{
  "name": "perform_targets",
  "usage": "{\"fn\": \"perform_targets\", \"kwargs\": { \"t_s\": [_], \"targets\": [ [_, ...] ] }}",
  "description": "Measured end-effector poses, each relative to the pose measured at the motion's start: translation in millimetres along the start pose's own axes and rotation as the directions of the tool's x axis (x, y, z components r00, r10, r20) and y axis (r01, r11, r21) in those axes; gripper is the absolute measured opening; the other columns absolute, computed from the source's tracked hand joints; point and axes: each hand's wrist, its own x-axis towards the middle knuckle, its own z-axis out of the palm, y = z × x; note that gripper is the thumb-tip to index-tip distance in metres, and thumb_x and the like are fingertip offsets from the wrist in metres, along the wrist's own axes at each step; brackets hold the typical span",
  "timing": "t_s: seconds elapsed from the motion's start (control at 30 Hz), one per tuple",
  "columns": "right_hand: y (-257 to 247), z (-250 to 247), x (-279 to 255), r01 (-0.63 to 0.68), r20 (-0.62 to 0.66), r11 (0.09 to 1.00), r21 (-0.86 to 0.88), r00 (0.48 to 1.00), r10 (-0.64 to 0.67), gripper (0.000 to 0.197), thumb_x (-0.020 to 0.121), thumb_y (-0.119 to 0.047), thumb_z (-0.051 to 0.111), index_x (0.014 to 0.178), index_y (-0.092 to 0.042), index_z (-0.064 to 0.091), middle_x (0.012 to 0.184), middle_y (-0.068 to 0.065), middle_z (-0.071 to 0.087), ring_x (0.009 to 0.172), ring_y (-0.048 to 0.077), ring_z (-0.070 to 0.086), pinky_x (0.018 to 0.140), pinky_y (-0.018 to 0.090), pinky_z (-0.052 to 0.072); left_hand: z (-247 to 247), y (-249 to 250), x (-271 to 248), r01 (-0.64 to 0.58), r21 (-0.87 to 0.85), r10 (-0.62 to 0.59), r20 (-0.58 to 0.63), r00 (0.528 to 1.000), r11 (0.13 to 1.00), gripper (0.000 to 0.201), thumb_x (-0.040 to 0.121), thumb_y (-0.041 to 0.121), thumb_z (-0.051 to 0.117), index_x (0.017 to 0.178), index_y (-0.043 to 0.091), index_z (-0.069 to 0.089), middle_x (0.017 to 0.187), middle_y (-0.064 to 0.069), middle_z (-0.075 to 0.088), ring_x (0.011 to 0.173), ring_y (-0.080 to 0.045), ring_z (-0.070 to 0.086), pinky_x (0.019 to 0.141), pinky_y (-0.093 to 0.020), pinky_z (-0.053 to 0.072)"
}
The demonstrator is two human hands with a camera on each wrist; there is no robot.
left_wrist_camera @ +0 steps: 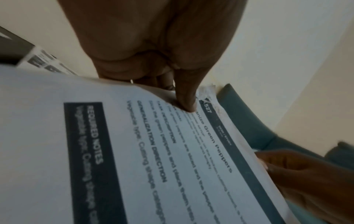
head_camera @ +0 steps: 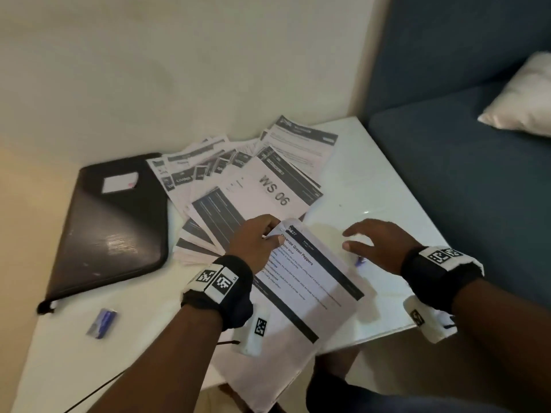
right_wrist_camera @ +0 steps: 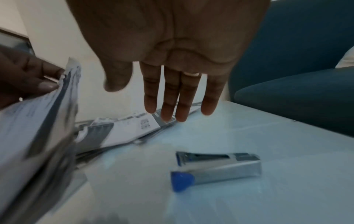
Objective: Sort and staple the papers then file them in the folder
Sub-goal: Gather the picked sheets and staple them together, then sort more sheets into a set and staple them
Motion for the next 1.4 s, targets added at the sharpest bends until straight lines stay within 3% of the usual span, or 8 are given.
{"fn": "perform_targets", "kwargs": {
  "t_s": [0.2,0.37,0.47,0.57,0.7,1.03,1.3,1.4],
  "targets": [
    [-87.6,-31.9,-15.0,0.114,0.061,0.841,0.529,0.983,-0.172,0.046,0.091,-0.059,0.047,0.114,-0.025,0.068,0.112,-0.007,0.071,0.108,0.01,0.064,0.093,0.032,0.048,-85.5,6.1,-49.9,-0.097,-0.274,0.017,-0.28,0.96,0.957,0.01,0.09,0.008,0.068,0.095,0.016,0.065,0.097,0.0,0.075,0.091,-0.018,0.07,0.087,-0.038,0.055],
    [-138.1,-20.9,-20.0,0.015,0.121,0.493,0.87,0.963,-0.243,0.087,0.054,-0.057,0.085,0.126,-0.014,0.061,0.117,0.008,0.071,0.107,0.03,0.068,0.083,0.041,0.059,-129.6,-12.9,-84.7,-0.135,-0.502,-0.137,-0.468,0.873,0.854,0.013,0.091,0.004,0.065,0.097,0.015,0.065,0.096,-0.003,0.075,0.091,-0.02,0.072,0.079,-0.037,0.058],
    [-183.7,4.9,-9.2,-0.038,0.216,0.548,0.836,0.94,-0.265,0.085,0.049,-0.051,0.092,0.12,-0.011,0.066,0.114,0.007,0.072,0.104,0.028,0.069,0.083,0.042,0.059,-166.5,-40.6,-101.7,-0.17,-0.631,-0.286,-0.554,0.782,0.757,0.012,0.09,0.004,0.066,0.098,0.014,0.065,0.097,-0.006,0.075,0.092,-0.027,0.072,0.078,-0.041,0.058],
    [-213.3,42.7,-2.2,-0.063,0.266,0.648,0.759,0.939,-0.22,0.042,0.08,-0.027,0.076,0.119,-0.015,0.067,0.11,0.002,0.074,0.103,0.023,0.07,0.096,0.05,0.052,-193.6,-69.8,-108.6,-0.207,-0.73,-0.406,-0.566,0.718,0.651,0.013,0.092,0.008,0.065,0.103,0.015,0.064,0.102,-0.008,0.075,0.091,-0.027,0.072,0.079,-0.044,0.058],
    [-233.0,91.0,1.3,-0.018,0.158,0.707,0.706,0.978,-0.133,0.023,0.091,-0.022,0.065,0.113,-0.03,0.062,0.111,-0.006,0.072,0.106,0.018,0.065,0.1,0.044,0.049,-213.9,-100.5,-112.4,-0.182,-0.793,-0.524,-0.536,0.662,0.581,0.022,0.09,0.014,0.068,0.113,0.013,0.065,0.099,-0.004,0.076,0.086,-0.027,0.074,0.078,-0.05,0.06],
    [-273.0,128.0,33.4,-0.058,0.055,0.67,0.74,0.998,0.026,0.009,0.093,-0.023,0.064,0.101,-0.019,0.067,0.102,0.005,0.071,0.095,0.026,0.066,0.087,0.047,0.054,-210.4,-151.7,-122.5,0.268,-0.736,-0.559,-0.177,0.81,0.621,0.023,0.101,0.025,0.052,0.113,0.009,0.063,0.111,-0.011,0.071,0.1,-0.027,0.068,0.092,-0.043,0.052],
    [-312.1,150.9,73.8,-0.133,0.138,0.596,0.792,0.99,0.037,0.018,0.1,-0.027,0.052,0.115,-0.017,0.057,0.111,0.01,0.064,0.095,0.027,0.062,0.089,0.049,0.053,-215.4,-182.3,-119.2,0.539,-0.476,-0.67,-0.157,0.725,0.695,0.033,0.098,0.025,0.056,0.125,0.006,0.051,0.124,-0.018,0.058,0.117,-0.037,0.056,0.104,-0.049,0.046],
    [-322.4,157.7,75.1,-0.273,0.33,0.554,0.786,0.944,-0.004,0.018,0.104,-0.023,0.042,0.115,-0.016,0.054,0.104,0.019,0.065,0.074,0.033,0.067,0.059,0.041,0.057,-229.8,-195.6,-116.7,0.592,-0.363,-0.691,-0.283,0.665,0.719,0.035,0.1,0.026,0.054,0.126,0.004,0.048,0.123,-0.015,0.056,0.117,-0.032,0.054,0.105,-0.04,0.044]
  ]
}}
